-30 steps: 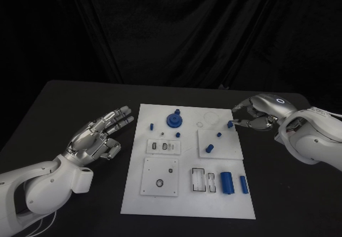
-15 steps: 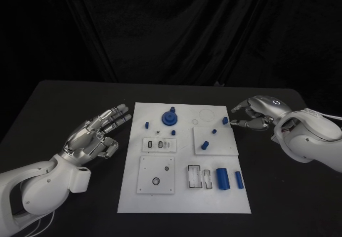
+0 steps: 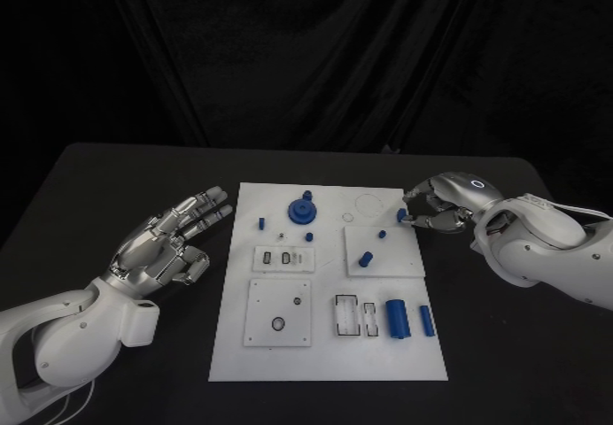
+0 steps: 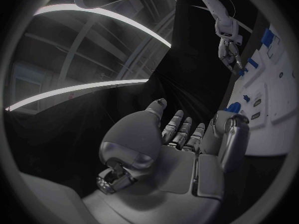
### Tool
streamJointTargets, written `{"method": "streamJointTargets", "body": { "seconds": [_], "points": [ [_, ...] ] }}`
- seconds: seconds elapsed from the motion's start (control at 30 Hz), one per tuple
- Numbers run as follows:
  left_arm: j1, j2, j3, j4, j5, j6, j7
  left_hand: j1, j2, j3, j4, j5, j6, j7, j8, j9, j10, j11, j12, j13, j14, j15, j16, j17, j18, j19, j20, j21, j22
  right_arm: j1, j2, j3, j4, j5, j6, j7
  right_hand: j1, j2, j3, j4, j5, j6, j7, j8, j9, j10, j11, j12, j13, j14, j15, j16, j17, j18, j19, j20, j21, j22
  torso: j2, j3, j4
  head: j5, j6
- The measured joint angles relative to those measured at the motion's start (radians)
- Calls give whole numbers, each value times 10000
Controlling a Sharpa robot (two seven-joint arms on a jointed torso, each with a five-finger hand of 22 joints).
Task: Assemble the parts on the task board
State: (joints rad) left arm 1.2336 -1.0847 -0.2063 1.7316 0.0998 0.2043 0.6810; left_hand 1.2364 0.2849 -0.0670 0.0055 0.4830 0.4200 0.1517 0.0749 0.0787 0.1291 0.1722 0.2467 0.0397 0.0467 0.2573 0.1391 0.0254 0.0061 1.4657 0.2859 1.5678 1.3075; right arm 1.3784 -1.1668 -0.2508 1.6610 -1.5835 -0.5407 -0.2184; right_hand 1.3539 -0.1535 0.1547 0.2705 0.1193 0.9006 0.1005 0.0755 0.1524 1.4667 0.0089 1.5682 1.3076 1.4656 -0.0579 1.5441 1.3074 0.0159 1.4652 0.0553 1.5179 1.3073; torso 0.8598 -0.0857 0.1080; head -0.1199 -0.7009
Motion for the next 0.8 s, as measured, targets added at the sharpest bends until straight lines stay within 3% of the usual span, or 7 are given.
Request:
{"method": "streamJointTargets", "body": {
  "seconds": [0.23,0.33,0.47,0.63,0.67,0.8],
  "points": [
    [0,-13,-26,-4,7,14,0,0,0,29,-29,0,0,0,0,0,0,0,40,8,0,0,0,-1,0,0,0,0,0,-74,217,0,-199,2,-5,10,98,-16,0,0,0,-75,0,-41,-23,0,0,0,-1,0,0,0,0,0,0,0,-40,0,-3,-12,34,-39,-14],
    [0,-20,-32,-9,8,22,0,0,0,29,-29,0,0,0,0,0,0,0,40,8,0,0,0,-1,0,0,0,0,0,-83,269,0,-243,3,-5,13,297,23,0,0,204,-75,-1,-41,-37,0,0,0,-1,0,0,1,0,0,0,0,-40,0,0,-12,27,-13,-21],
    [0,-31,-39,-20,11,29,0,0,0,29,-28,0,0,0,0,0,0,0,40,7,0,0,0,-1,0,0,0,0,0,-92,325,0,-271,4,-2,17,576,62,0,0,834,-109,-35,-41,-74,0,0,0,-1,0,0,-33,0,0,0,0,-40,0,4,-15,7,11,-39],
    [0,-33,-43,-27,13,37,0,0,0,29,-28,43,0,0,0,0,0,0,40,6,0,0,0,-1,0,0,0,0,0,-95,379,0,-318,5,12,18,751,50,33,-33,1313,-109,-35,-40,-93,0,1,0,-1,0,0,-39,0,0,0,0,-78,0,7,-14,6,4,-51],
    [0,-33,-45,-30,14,39,0,0,0,29,-28,43,0,0,0,0,0,0,39,6,0,0,0,-1,0,0,0,0,0,-96,388,0,-321,5,18,18,921,92,99,-99,1601,-109,-35,-40,-108,0,1,0,-1,0,0,-39,0,0,0,0,-78,0,7,-14,6,2,-56],
    [0,-33,-49,-38,15,46,0,0,0,29,-28,43,0,0,-1,0,0,0,39,6,0,0,0,-1,0,0,0,0,0,-98,402,1,-338,5,44,17,963,90,126,-126,1860,-109,-35,-40,-107,0,1,0,-1,0,0,-39,0,0,0,0,-78,0,8,-12,8,0,-63]
  ]
}}
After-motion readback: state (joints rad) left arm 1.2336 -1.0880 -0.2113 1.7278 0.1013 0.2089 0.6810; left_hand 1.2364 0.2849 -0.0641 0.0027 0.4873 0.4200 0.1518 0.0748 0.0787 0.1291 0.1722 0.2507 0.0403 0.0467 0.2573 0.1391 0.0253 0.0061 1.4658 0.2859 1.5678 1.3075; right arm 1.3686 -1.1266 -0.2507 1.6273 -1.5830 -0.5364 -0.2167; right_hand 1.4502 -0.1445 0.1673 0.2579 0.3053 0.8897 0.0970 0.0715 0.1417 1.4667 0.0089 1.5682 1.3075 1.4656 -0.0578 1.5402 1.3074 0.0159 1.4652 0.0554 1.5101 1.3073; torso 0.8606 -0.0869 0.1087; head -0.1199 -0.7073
